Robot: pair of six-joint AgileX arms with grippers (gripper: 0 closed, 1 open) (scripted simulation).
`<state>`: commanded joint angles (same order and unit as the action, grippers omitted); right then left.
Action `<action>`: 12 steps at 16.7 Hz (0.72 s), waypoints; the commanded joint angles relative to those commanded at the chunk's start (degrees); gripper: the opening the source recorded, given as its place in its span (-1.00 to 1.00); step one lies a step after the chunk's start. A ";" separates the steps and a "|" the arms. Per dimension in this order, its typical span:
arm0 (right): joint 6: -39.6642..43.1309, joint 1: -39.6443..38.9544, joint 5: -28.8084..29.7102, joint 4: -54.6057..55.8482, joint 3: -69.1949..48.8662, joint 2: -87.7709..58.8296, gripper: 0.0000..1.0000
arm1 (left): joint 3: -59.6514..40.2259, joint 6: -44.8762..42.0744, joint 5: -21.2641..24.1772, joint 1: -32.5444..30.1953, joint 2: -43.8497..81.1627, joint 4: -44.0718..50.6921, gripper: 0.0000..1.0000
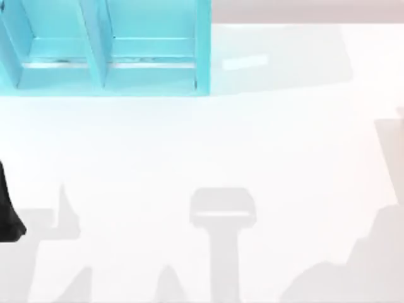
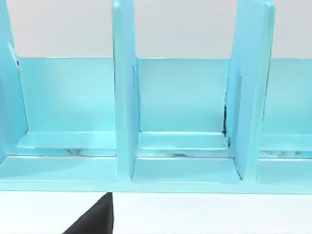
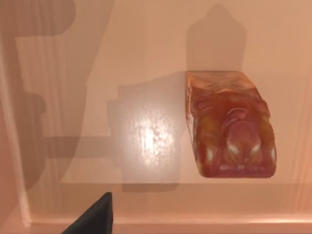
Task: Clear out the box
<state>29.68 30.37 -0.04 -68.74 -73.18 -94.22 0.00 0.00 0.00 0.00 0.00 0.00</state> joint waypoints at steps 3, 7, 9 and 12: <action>0.13 0.13 0.00 -0.26 -0.32 -0.33 1.00 | 0.00 0.00 0.00 0.00 0.00 0.00 1.00; -0.13 -0.26 0.03 0.70 0.22 -0.60 1.00 | 0.00 0.00 0.00 0.00 0.00 0.00 1.00; -0.49 -0.49 0.05 3.48 1.75 -2.01 1.00 | 0.00 0.00 0.00 0.00 0.00 0.00 1.00; -0.41 -0.34 0.10 9.31 5.56 -4.05 1.00 | 0.00 0.00 0.00 0.00 0.00 0.00 1.00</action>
<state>29.27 30.02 0.07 -59.44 -67.61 -98.28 0.00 0.00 0.00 0.00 0.00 0.00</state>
